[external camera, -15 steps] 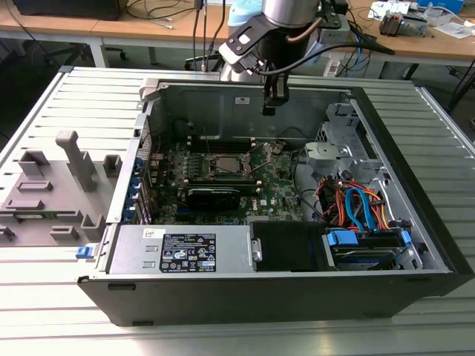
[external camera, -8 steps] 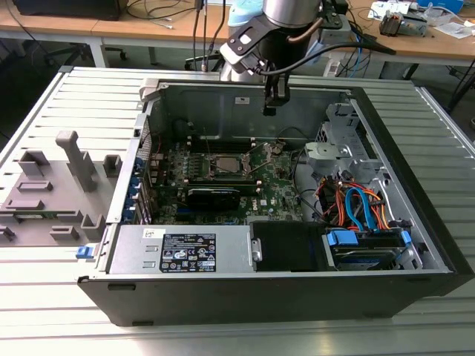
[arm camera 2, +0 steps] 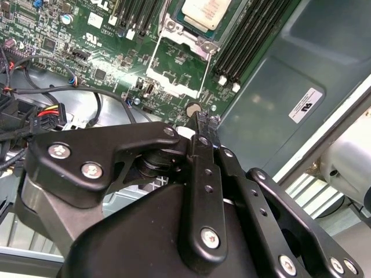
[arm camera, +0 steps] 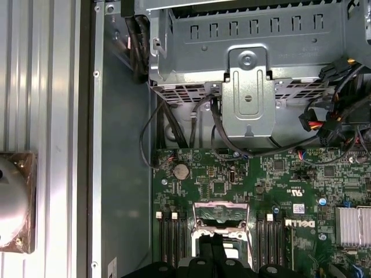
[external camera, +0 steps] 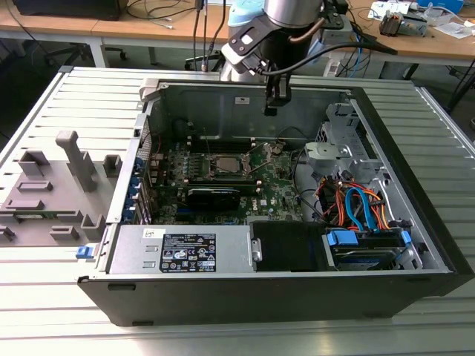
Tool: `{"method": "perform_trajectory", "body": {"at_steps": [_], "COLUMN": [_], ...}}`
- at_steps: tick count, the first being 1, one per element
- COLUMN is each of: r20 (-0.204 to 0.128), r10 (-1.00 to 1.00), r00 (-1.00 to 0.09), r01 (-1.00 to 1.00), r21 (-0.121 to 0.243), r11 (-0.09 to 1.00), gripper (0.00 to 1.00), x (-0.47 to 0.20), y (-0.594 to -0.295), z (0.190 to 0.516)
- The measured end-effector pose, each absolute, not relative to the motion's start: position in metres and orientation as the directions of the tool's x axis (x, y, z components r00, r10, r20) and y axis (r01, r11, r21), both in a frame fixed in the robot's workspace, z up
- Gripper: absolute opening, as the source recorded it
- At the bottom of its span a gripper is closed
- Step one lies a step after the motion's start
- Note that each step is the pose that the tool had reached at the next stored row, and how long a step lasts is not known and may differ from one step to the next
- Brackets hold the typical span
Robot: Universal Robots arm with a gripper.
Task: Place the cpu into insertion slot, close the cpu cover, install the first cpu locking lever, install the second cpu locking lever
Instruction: 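Close the cpu cover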
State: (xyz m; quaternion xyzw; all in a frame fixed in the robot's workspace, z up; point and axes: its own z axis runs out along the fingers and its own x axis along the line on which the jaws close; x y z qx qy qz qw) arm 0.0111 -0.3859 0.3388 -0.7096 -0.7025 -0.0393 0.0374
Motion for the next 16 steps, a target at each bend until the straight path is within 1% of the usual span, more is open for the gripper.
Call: {"method": "perform_trajectory", "body": {"at_steps": [16], "r20": [0.108], "r10": [0.994], "r00": [0.01], "r01": [1.0], "r21": [0.002], "r11": [-0.01], "gripper": [0.11], "x": [0.0158], "y": [-0.3859], "z": [0.3382]}}
